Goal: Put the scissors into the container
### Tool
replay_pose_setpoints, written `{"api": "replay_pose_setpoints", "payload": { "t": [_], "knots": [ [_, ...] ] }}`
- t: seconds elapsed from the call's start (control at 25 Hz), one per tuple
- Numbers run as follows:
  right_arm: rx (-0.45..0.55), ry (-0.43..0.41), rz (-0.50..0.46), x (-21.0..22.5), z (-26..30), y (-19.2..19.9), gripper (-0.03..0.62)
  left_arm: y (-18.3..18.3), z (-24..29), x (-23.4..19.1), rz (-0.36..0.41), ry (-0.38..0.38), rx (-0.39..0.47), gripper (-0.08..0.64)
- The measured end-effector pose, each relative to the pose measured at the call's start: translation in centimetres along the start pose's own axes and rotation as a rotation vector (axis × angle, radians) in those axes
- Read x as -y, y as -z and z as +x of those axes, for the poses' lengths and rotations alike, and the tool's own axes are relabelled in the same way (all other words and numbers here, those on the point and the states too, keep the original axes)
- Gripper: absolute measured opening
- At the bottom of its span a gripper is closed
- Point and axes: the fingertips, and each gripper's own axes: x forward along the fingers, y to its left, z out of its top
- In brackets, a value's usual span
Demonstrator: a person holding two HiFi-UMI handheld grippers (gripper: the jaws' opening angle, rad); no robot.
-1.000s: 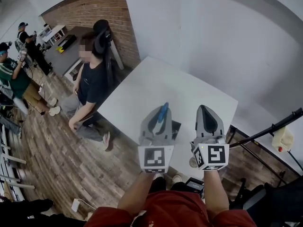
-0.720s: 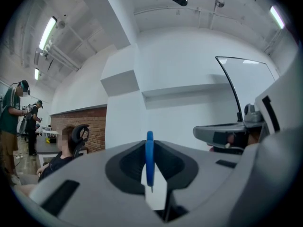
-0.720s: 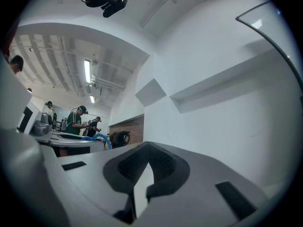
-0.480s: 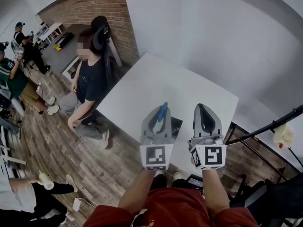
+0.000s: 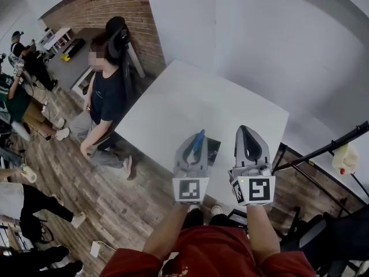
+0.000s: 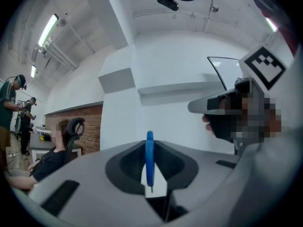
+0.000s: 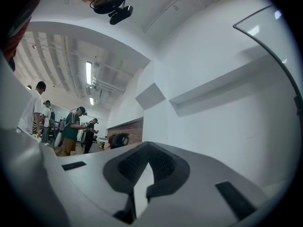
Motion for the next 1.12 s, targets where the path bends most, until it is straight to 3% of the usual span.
{"api": "replay_pose_setpoints", "payload": {
  "t": [0.2,0.36,1.12],
  "knots": [
    [-0.009,0.009,-0.004,0.2,-0.5,0.2,0.008,2.6,-0.5,0.5,0.007,0.019,-0.051,0.054],
    [-0.015,0.011,-0.008,0.2,-0.6,0.2,0.008,4.5,-0.5,0.8,0.066,0.053,-0.070,0.054],
    [-0.057,0.027,-0.020,0.2,-1.2,1.5,0.008,12.0,-0.3,0.7,0.053,0.059,-0.228,0.054]
  ]
}}
